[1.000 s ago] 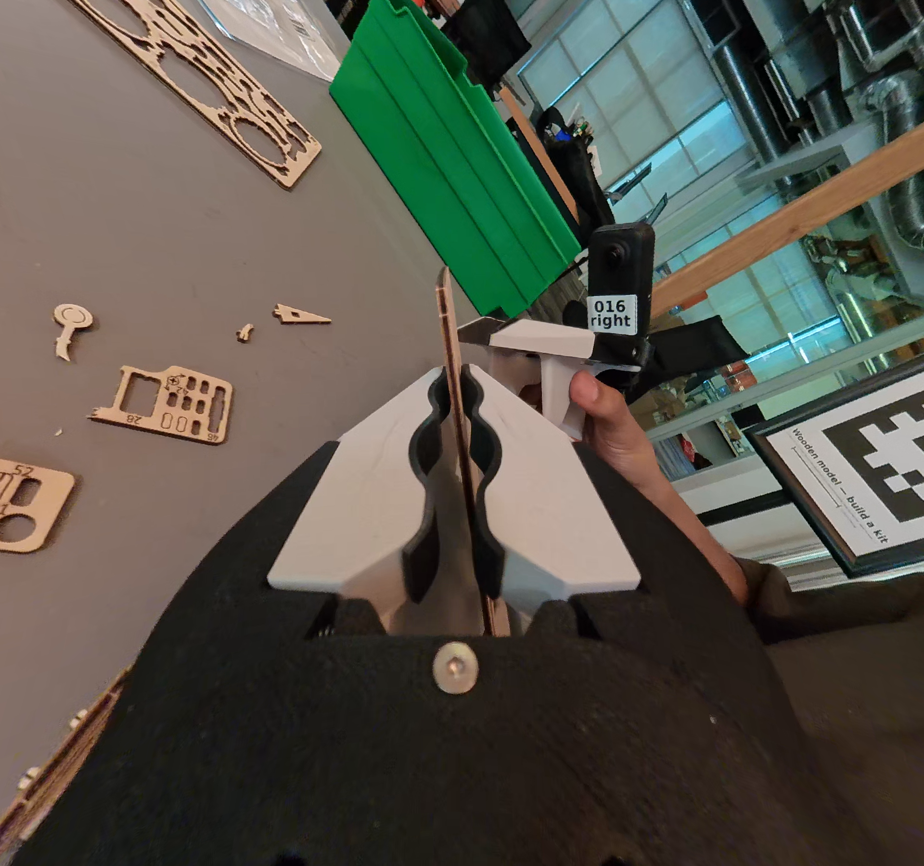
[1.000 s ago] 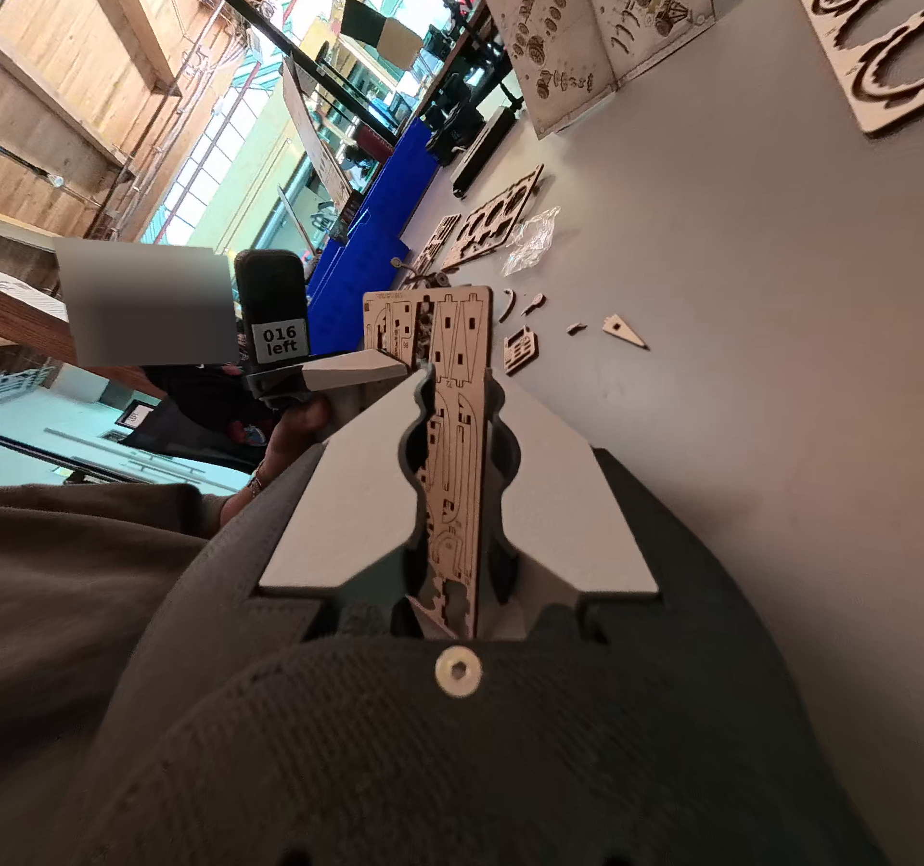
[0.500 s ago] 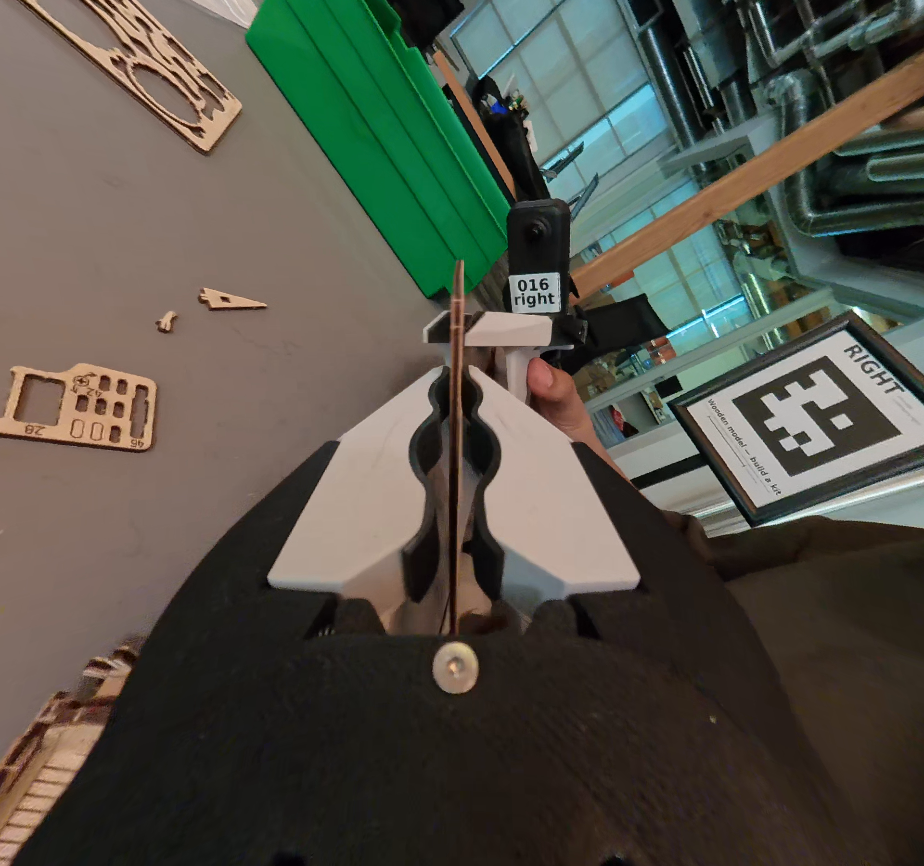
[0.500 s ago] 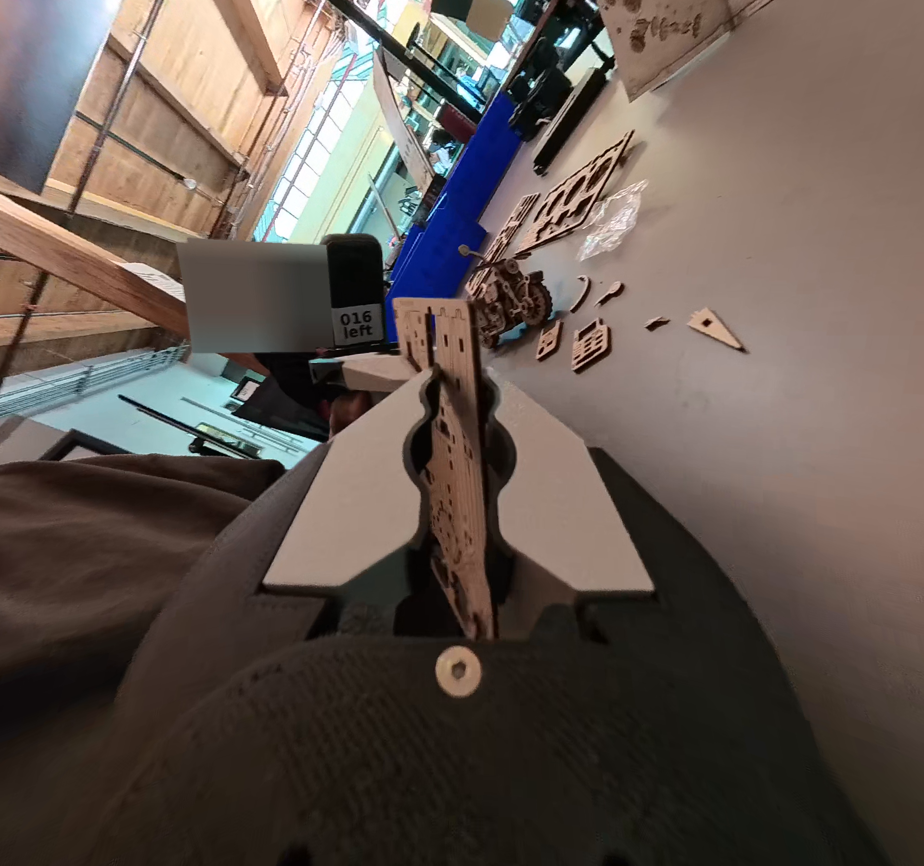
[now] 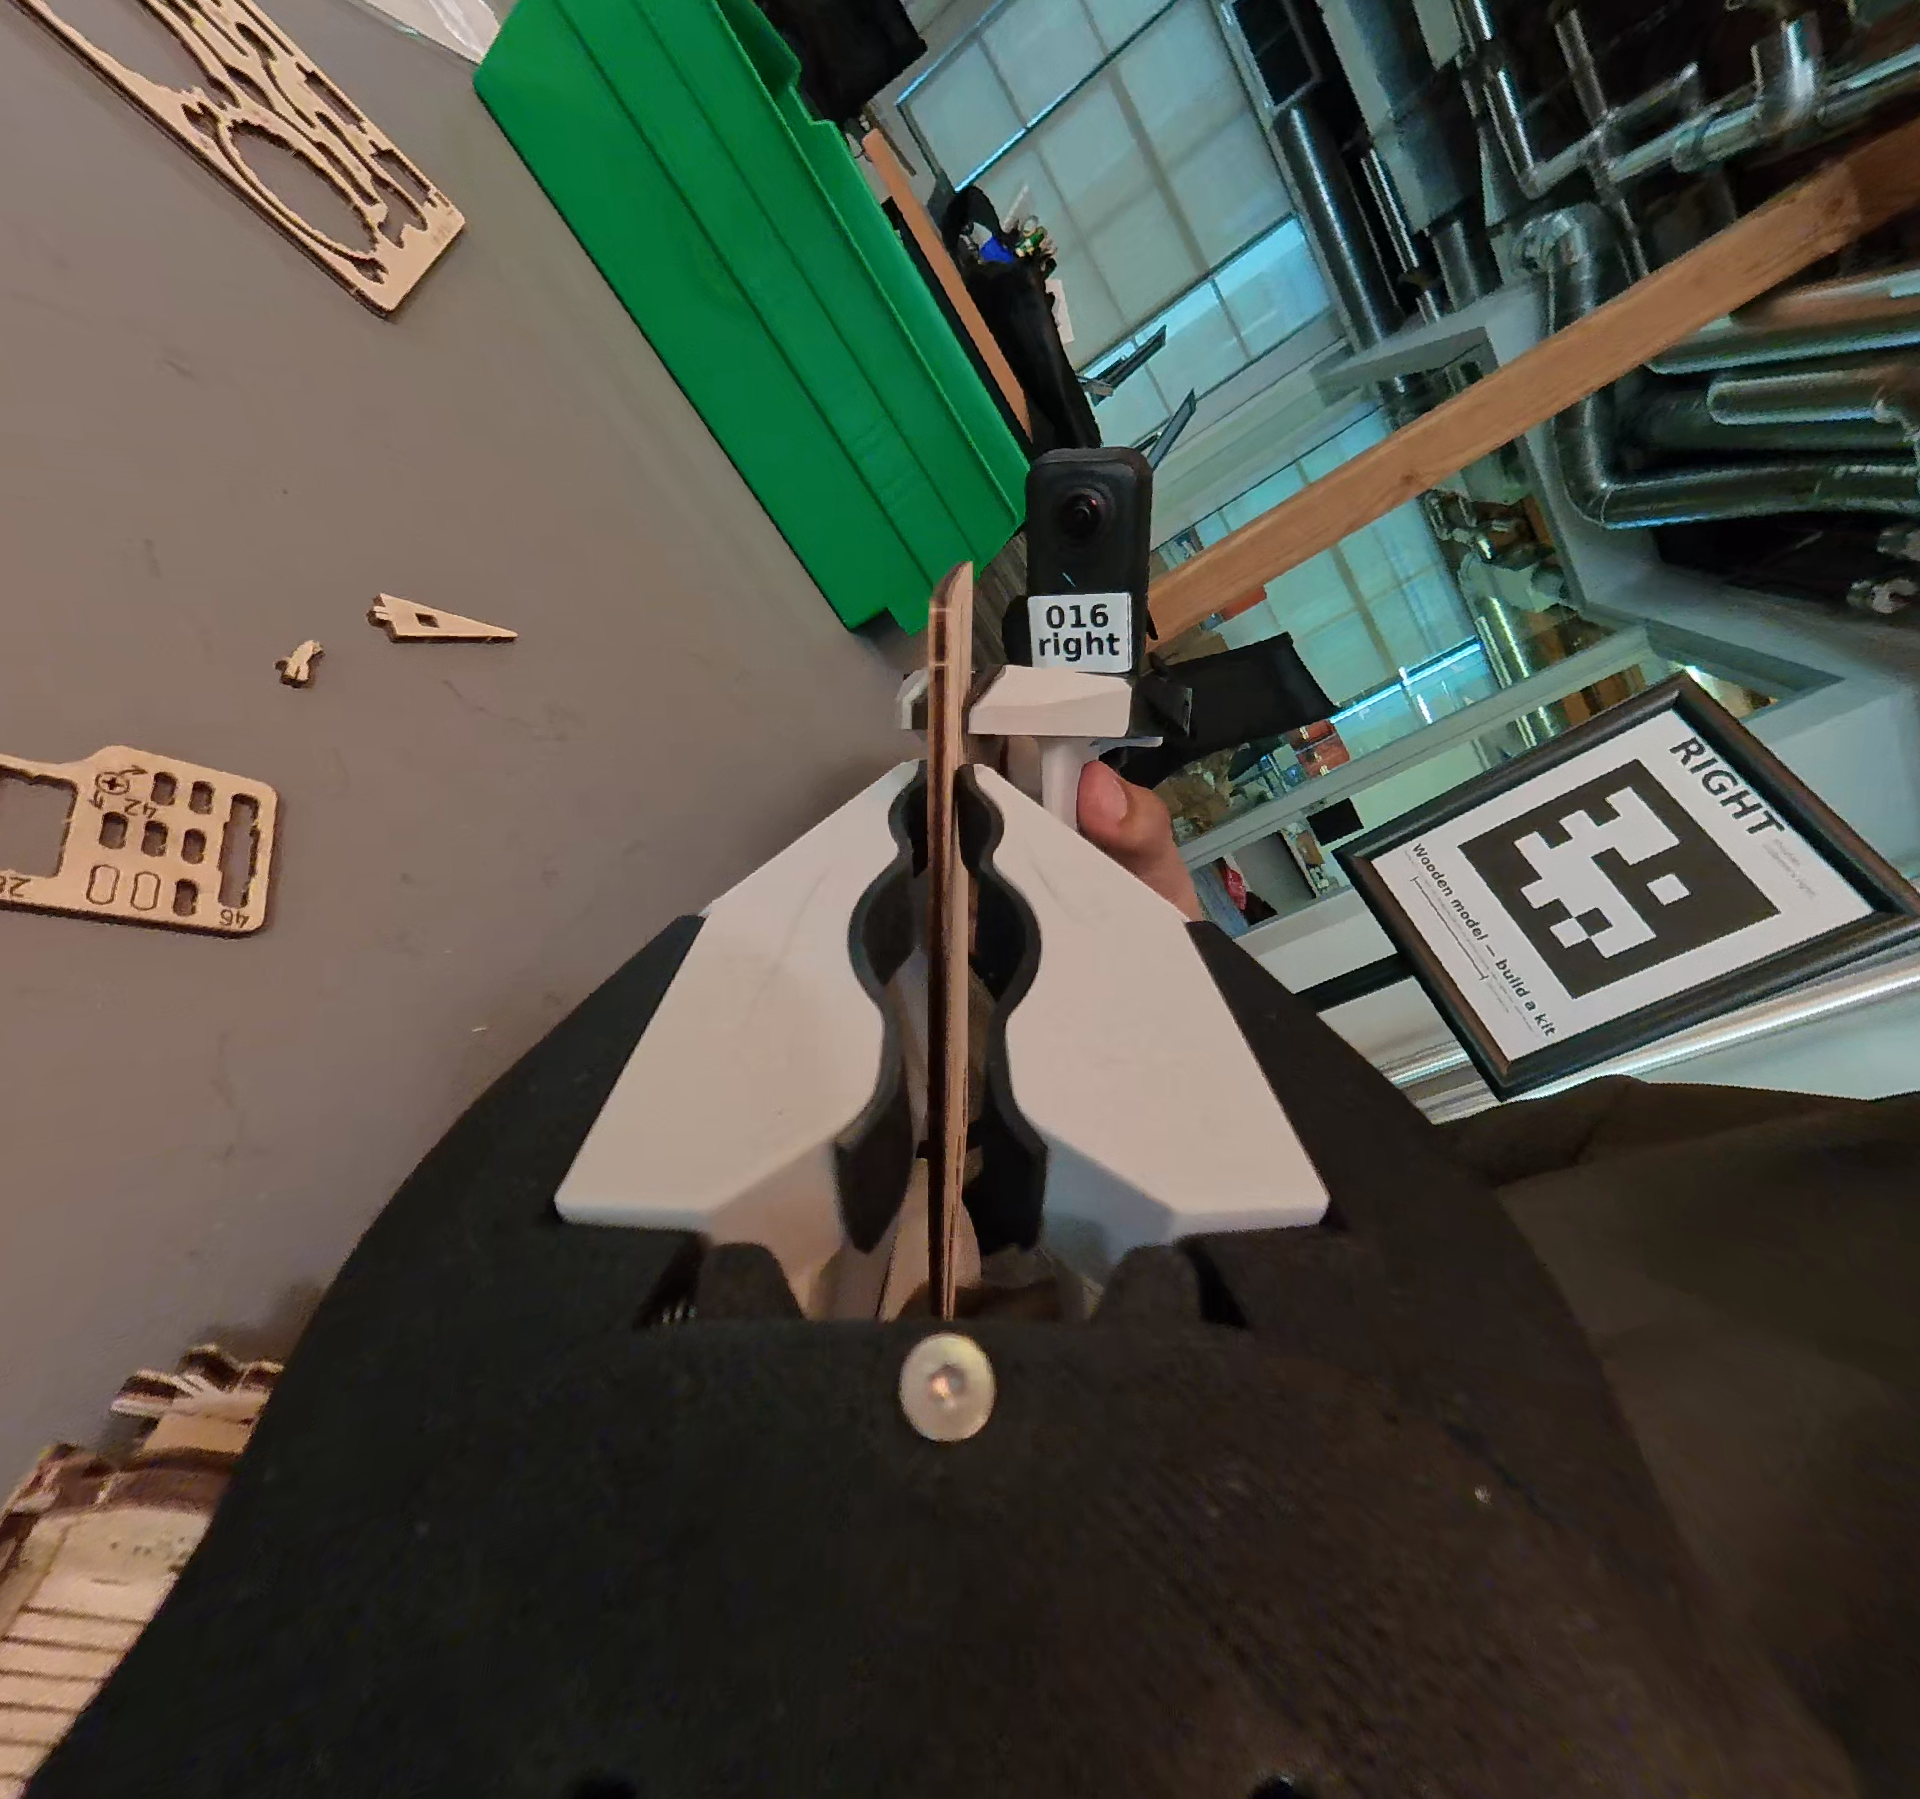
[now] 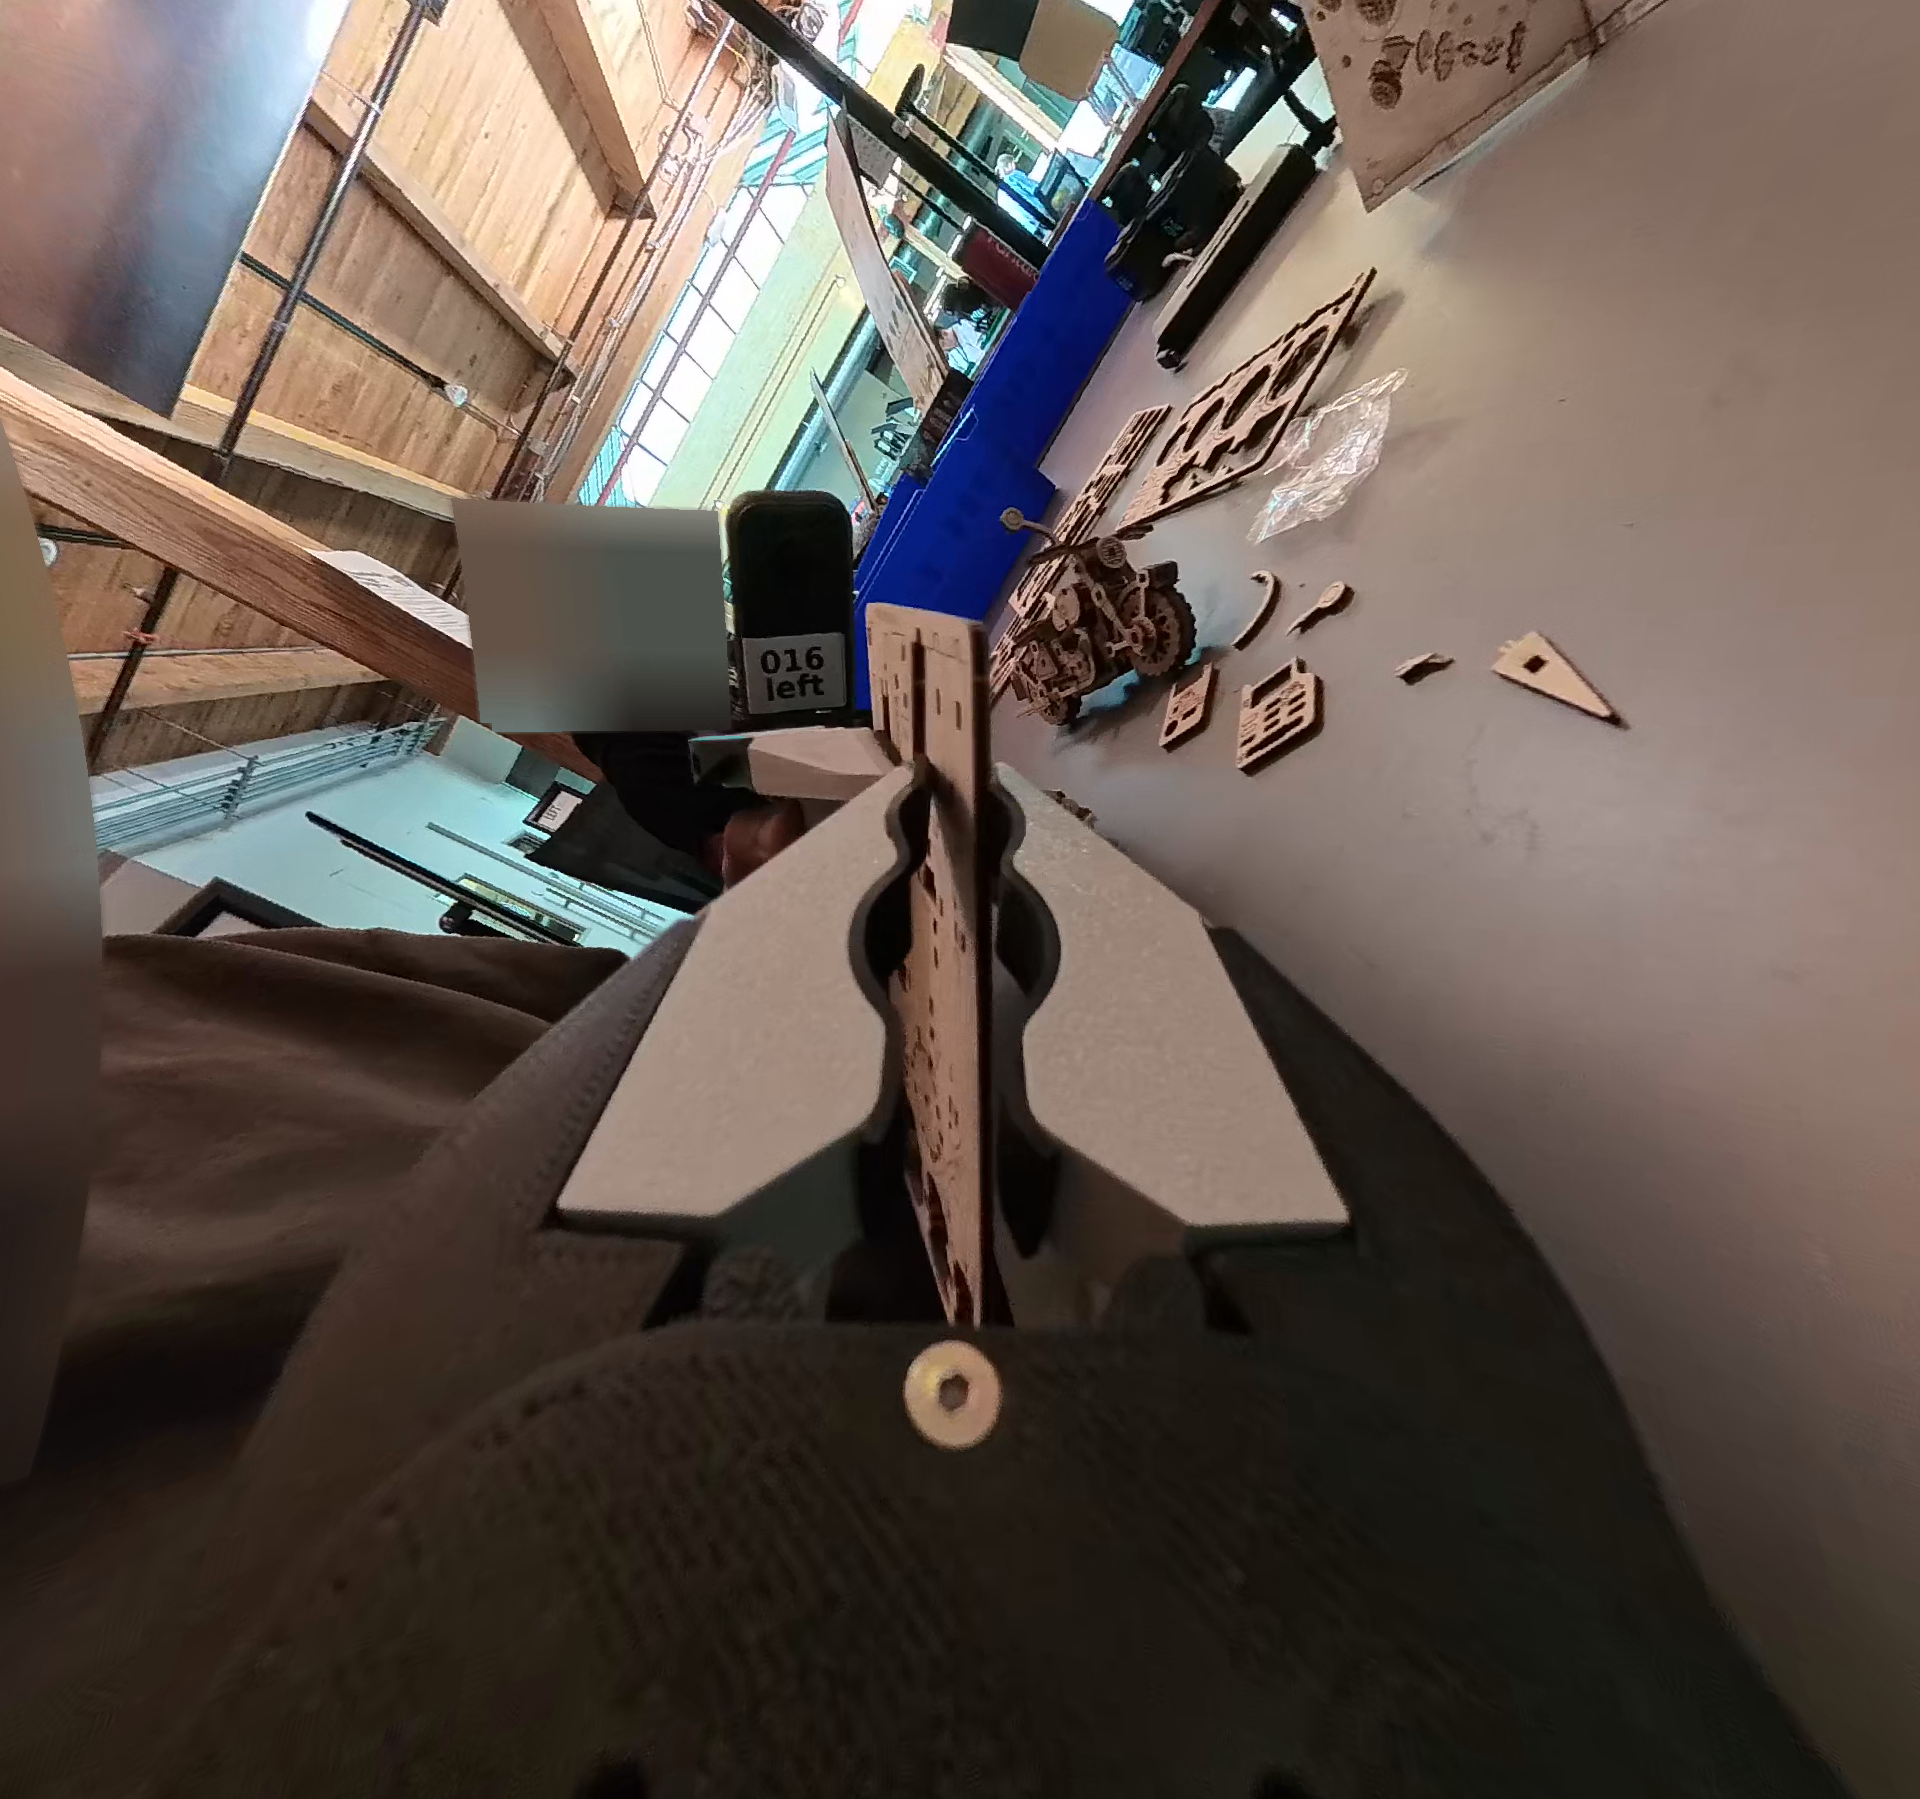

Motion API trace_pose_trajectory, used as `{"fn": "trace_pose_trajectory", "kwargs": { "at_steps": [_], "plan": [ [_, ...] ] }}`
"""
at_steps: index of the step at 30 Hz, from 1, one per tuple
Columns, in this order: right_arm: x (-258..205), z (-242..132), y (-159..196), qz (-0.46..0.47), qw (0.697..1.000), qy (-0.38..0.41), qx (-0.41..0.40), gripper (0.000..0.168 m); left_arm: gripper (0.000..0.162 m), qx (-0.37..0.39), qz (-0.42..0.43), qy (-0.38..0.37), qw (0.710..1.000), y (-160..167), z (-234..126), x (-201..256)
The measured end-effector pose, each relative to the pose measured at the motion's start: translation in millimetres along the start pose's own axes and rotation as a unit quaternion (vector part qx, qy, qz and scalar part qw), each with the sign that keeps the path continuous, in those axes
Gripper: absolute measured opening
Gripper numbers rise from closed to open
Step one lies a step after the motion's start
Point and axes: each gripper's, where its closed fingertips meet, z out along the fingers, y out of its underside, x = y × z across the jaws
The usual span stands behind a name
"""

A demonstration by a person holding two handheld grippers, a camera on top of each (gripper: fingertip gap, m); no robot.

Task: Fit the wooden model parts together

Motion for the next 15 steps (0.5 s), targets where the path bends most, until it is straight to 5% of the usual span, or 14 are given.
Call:
{"fn": "trace_pose_trajectory", "kwargs": {
  "at_steps": [15],
  "plan": [
    [7.5, -3.9, 0.6, -0.065, 0.996, 0.060, -0.014, 0.016, 0.000, -0.008, 0.053, -0.039, 0.998, 4.1, 2.4, -1.0]
  ]
}}
